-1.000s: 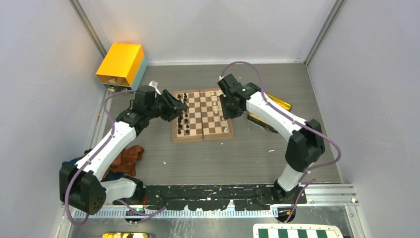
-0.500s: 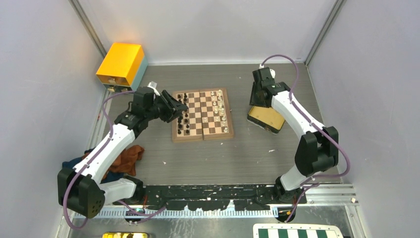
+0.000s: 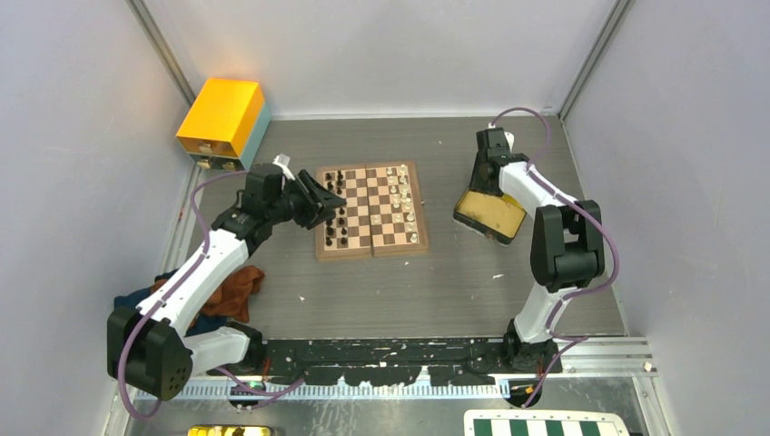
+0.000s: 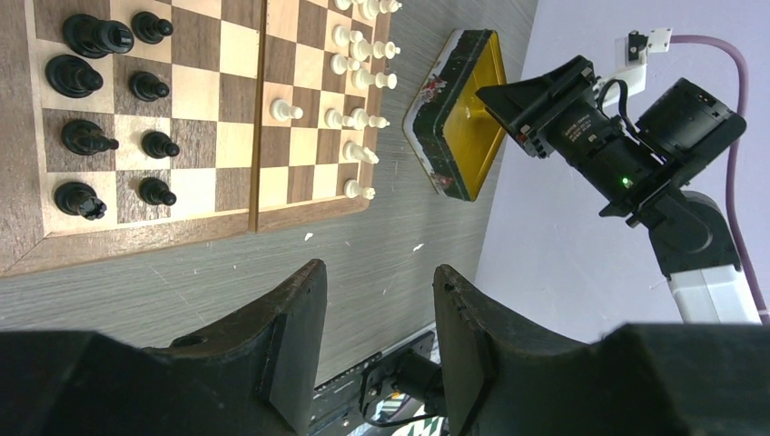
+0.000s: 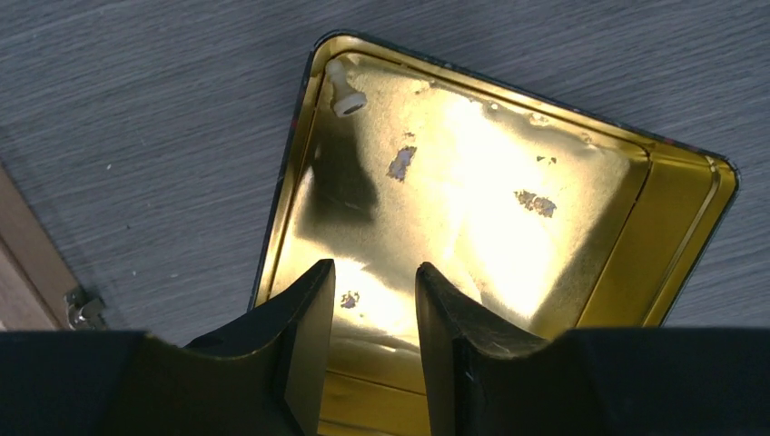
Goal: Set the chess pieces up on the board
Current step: Pick up the chess piece from the storage box.
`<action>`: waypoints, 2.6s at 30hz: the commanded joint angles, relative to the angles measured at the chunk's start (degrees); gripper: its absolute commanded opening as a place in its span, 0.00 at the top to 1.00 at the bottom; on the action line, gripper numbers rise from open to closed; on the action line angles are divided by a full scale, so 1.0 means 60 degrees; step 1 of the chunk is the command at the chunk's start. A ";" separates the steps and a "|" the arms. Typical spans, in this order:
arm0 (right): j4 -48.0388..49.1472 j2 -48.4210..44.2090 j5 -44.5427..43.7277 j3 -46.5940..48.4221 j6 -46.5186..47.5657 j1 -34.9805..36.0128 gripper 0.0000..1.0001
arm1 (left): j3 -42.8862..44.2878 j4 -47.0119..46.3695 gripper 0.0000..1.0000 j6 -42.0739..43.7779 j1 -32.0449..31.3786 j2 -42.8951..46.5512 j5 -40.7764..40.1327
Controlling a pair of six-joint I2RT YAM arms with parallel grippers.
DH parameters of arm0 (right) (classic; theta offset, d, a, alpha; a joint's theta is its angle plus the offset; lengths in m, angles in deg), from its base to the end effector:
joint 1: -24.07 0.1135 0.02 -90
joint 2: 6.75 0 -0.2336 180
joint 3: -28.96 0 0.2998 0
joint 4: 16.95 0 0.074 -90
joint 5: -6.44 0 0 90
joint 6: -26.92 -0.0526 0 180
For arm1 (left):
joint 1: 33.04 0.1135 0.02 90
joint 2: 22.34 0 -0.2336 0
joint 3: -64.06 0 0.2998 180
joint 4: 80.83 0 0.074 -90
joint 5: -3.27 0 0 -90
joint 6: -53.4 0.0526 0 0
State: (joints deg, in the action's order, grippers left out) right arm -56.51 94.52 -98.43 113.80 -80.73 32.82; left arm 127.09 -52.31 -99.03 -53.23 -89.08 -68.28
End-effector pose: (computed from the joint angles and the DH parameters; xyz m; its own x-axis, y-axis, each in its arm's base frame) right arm 0.4202 0.0510 0.1543 -0.7823 0.1761 -0.5975 0.2435 0.9693 -0.0331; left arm 0.3056 -0.1301 0.2426 -0.7446 -0.6221 -0.2419 -0.1759 0.5325 -0.8280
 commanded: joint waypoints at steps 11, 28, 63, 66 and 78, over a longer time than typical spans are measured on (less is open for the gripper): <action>0.2056 0.0977 0.0470 0.0476 0.0356 -0.0583 0.56 | -0.0148 -0.0761 0.52 0.0120 0.0098 0.0240 0.0364; 0.3278 0.1870 0.1482 0.0806 0.0472 -0.0744 0.57 | -0.0927 -0.1403 0.52 -0.0150 0.0098 0.0330 0.0242; 0.0710 0.3526 0.1646 0.3449 0.0408 -0.0841 0.92 | -0.0711 -0.2185 0.53 -0.0454 -0.0064 -0.0544 -0.0132; 0.0768 0.2972 0.1423 0.3165 0.0365 -0.0842 0.97 | -0.0622 -0.1982 0.53 -0.0430 -0.0064 -0.0488 -0.0122; 0.0377 -0.0026 0.1761 0.1746 0.0115 -0.0552 0.99 | -0.0325 -0.1487 0.52 -0.0351 -0.0063 -0.0059 0.0310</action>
State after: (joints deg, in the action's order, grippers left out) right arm -53.88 103.50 -89.42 125.71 -79.07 28.41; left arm 121.78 -60.75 -101.96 -53.34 -91.29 -68.56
